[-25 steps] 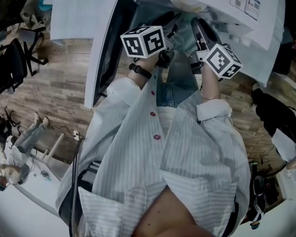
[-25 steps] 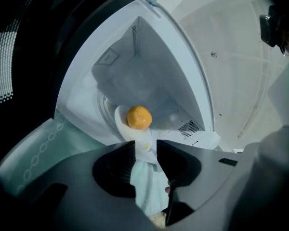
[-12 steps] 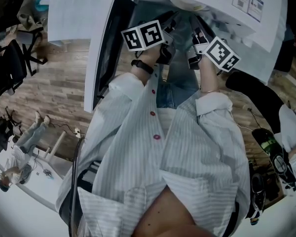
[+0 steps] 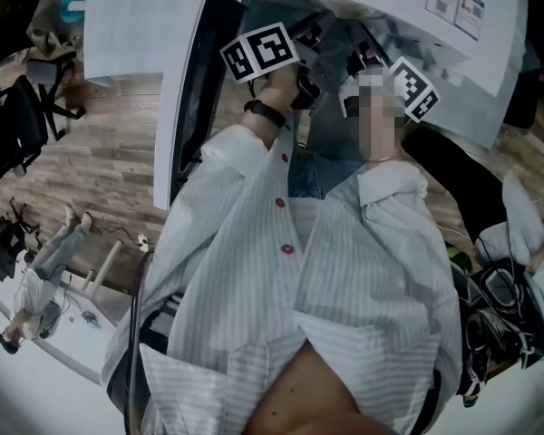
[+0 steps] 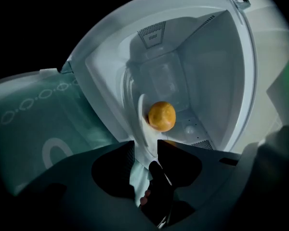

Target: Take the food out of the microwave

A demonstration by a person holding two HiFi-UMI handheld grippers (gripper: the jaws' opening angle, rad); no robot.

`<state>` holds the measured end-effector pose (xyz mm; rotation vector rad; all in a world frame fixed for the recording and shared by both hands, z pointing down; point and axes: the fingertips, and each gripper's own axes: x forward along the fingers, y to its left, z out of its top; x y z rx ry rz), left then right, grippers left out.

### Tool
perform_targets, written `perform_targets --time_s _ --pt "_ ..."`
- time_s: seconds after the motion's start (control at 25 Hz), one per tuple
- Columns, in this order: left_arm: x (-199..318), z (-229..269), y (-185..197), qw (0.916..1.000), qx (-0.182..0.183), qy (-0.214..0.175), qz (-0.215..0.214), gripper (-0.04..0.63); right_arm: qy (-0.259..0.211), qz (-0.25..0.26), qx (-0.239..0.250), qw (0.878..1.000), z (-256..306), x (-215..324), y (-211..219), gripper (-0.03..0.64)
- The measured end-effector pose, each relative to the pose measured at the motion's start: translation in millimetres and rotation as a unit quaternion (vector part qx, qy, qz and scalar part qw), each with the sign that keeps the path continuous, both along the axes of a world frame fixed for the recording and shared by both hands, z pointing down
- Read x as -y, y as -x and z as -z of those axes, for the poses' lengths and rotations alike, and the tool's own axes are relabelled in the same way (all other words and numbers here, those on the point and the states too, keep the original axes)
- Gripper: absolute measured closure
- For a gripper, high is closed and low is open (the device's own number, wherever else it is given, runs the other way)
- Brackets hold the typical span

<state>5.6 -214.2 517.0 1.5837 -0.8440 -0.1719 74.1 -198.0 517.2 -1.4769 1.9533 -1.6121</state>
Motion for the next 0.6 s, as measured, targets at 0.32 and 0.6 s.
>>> perform_targets --time_s 0.32,0.6 --pt "3.3 -3.1 2.9 0.9975 -0.04 0.041 0.042 0.456 0.006 -0.028 0.028 0.999 -1.6 3.8 1.2 0.489" --pt "7.4 -4.6 1.5 0.9965 -0.038 0.051 0.054 0.456 0.012 -0.04 0.047 0.998 -4.4 15.0 -1.2 0.489"
